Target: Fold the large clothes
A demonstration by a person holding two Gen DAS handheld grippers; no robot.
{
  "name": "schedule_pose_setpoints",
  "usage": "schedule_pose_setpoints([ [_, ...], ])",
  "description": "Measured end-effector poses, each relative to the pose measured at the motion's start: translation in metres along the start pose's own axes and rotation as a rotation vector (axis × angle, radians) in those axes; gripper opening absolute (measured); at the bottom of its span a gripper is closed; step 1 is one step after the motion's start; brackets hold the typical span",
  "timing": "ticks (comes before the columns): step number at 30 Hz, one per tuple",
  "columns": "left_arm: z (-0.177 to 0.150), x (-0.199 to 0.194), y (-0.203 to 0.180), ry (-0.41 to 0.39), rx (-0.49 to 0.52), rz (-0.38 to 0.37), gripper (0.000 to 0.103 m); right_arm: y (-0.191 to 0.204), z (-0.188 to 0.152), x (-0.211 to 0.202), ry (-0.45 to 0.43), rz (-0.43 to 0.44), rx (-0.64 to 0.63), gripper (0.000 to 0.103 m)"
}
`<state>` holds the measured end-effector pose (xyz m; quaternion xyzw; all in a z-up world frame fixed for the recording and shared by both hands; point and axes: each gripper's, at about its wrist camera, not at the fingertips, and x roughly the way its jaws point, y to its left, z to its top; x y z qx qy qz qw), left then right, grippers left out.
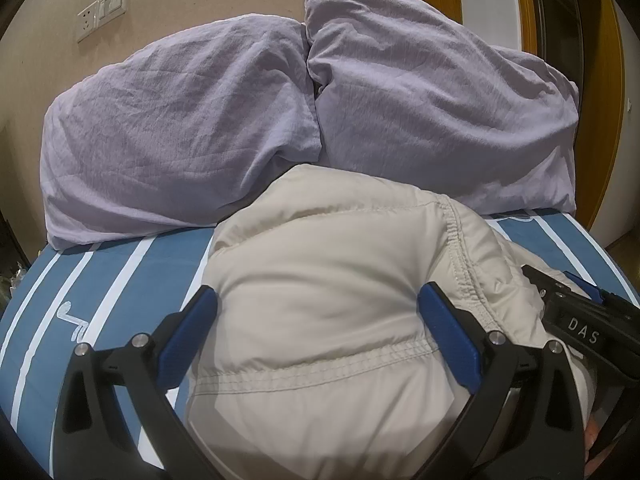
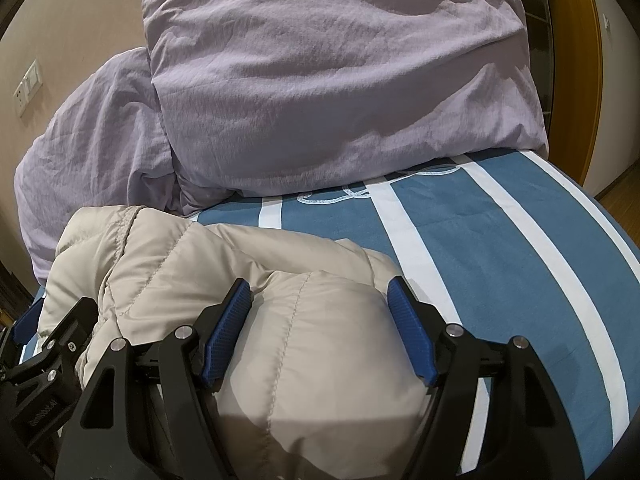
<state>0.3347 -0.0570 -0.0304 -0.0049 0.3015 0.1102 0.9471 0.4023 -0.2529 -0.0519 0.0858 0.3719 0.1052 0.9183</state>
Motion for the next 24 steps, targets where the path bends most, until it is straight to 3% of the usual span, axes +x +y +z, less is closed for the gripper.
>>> schedule_pose_setpoints([
  [14, -0.001, 0.002, 0.001, 0.002, 0.007, 0.005, 0.101, 0.002, 0.001, -0.003, 0.024, -0.001, 0.001, 0.072],
  [24, -0.002, 0.002, 0.002, 0.005, -0.004, -0.002, 0.101, -0.014, -0.018, -0.051, 0.018, 0.05, 0.021, 0.072],
])
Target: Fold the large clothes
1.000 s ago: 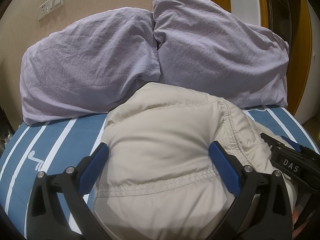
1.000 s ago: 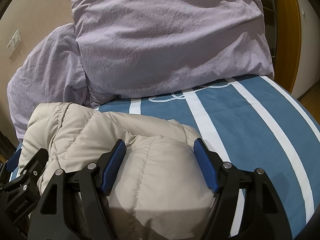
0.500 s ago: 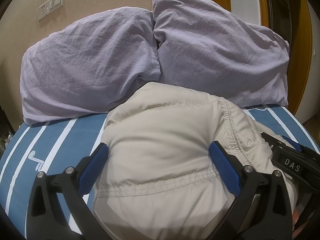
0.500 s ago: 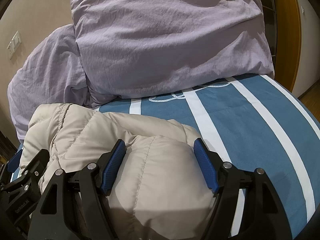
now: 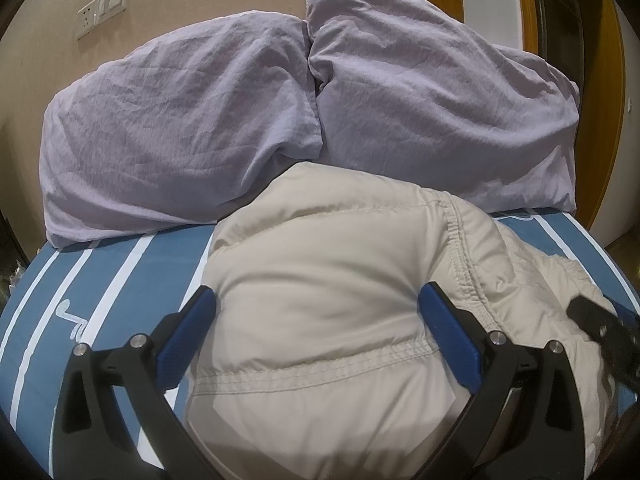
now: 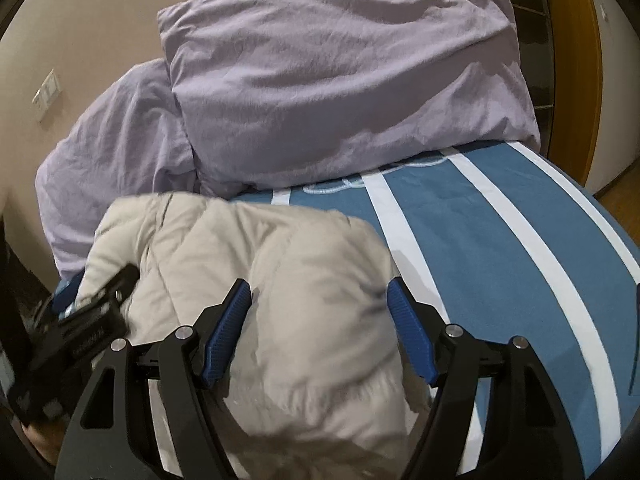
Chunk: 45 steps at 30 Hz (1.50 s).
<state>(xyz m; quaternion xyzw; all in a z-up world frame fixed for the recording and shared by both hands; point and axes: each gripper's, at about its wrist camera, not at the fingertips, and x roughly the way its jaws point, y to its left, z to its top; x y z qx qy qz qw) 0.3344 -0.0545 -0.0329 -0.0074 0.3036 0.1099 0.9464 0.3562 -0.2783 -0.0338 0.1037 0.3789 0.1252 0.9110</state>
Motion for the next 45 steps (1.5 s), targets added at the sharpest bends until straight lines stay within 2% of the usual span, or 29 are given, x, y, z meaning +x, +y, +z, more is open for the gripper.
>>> schedule_pose_setpoints([
  [4, 0.0, -0.001, 0.0, -0.002, 0.003, 0.001, 0.101, -0.005, -0.011, 0.017, 0.057, 0.047, 0.064, 0.073],
  [12, 0.002, -0.01, 0.003, 0.023, 0.001, -0.002, 0.101, -0.007, -0.001, 0.023, 0.108, 0.049, 0.086, 0.074],
  [14, 0.001, -0.021, 0.011, 0.03, -0.007, -0.028, 0.101, -0.011, 0.003, 0.011, 0.114, 0.066, 0.097, 0.076],
  [19, -0.001, -0.047, 0.036, 0.049, -0.01, -0.081, 0.101, -0.037, 0.008, -0.013, 0.117, 0.113, 0.145, 0.093],
  [22, -0.001, -0.058, 0.057, 0.07, -0.039, -0.121, 0.101, -0.05, 0.012, -0.016, 0.148, 0.154, 0.177, 0.099],
  [28, -0.006, -0.059, 0.092, 0.138, -0.124, -0.18, 0.101, -0.065, 0.007, 0.0, 0.276, 0.296, 0.292, 0.101],
  [32, -0.012, -0.051, 0.101, 0.189, -0.169, -0.233, 0.101, -0.063, 0.001, 0.011, 0.321, 0.365, 0.324, 0.102],
  [38, -0.02, -0.036, 0.102, 0.242, -0.229, -0.324, 0.101, -0.066, -0.002, 0.023, 0.354, 0.397, 0.349, 0.102],
  [45, -0.026, -0.02, 0.105, 0.269, -0.311, -0.406, 0.101, -0.069, 0.0, 0.024, 0.339, 0.366, 0.33, 0.102],
])
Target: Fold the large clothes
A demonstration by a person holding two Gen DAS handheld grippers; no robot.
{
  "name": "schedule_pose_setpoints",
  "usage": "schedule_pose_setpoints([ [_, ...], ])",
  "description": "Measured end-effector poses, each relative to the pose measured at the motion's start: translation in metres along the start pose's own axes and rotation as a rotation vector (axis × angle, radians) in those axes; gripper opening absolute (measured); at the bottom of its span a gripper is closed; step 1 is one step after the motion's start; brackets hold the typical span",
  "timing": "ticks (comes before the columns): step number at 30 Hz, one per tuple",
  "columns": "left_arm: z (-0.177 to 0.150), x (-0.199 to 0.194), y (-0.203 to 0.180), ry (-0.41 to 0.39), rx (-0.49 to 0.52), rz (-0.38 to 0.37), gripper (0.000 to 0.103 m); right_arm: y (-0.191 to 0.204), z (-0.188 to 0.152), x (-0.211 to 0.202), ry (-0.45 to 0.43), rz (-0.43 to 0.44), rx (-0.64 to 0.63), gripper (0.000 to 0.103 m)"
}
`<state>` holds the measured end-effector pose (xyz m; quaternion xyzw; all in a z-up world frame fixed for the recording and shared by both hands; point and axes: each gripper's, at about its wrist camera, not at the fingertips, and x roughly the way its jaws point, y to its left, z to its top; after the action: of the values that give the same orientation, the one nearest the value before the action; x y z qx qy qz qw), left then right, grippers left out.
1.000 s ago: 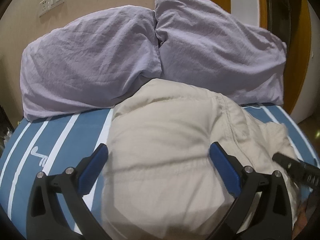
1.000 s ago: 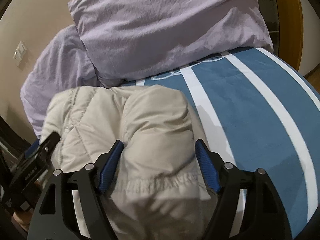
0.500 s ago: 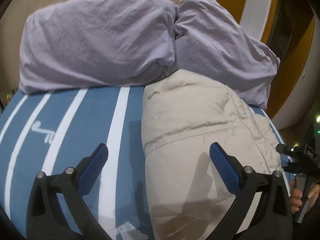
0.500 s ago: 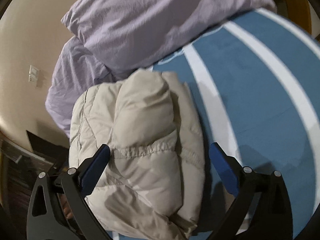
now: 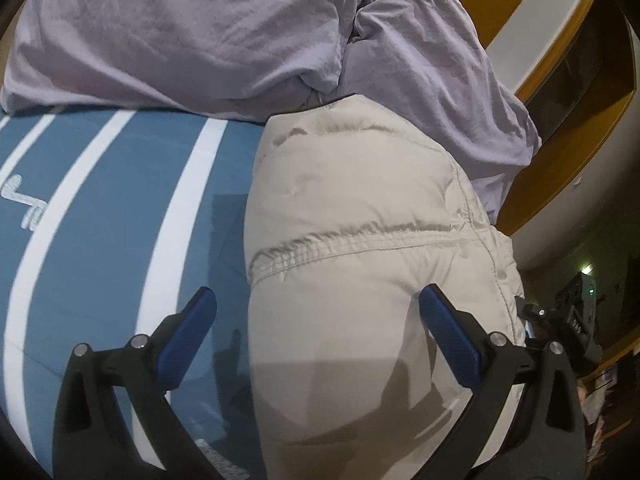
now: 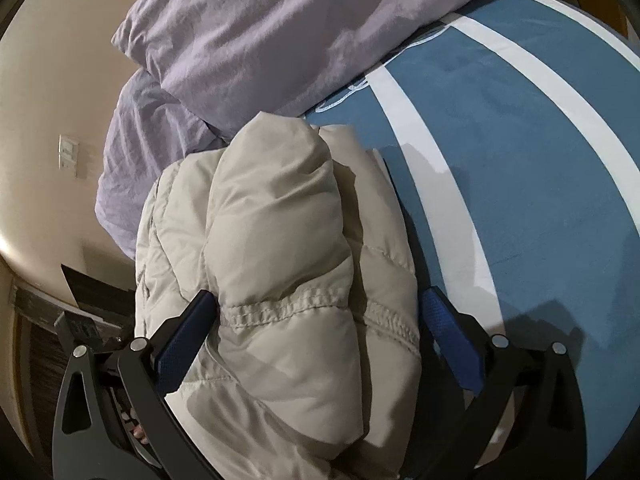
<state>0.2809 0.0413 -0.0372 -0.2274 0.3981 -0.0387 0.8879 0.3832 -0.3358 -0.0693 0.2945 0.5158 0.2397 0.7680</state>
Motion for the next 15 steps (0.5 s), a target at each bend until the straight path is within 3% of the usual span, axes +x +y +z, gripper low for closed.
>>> schedule_pose_setpoints([
  [8, 0.002, 0.018, 0.015, 0.045, -0.112, -0.131, 0.101, -0.019, -0.002, 0.022, 0.075, 0.134, 0.103, 0.102],
  [12, 0.002, 0.024, 0.019, 0.055, -0.142, -0.186, 0.101, -0.01, -0.002, 0.029, 0.079, 0.17, 0.08, 0.102],
  [15, 0.004, 0.024, 0.02, 0.047, -0.152, -0.206, 0.095, -0.003, -0.001, 0.032, 0.067, 0.182, 0.062, 0.096],
])
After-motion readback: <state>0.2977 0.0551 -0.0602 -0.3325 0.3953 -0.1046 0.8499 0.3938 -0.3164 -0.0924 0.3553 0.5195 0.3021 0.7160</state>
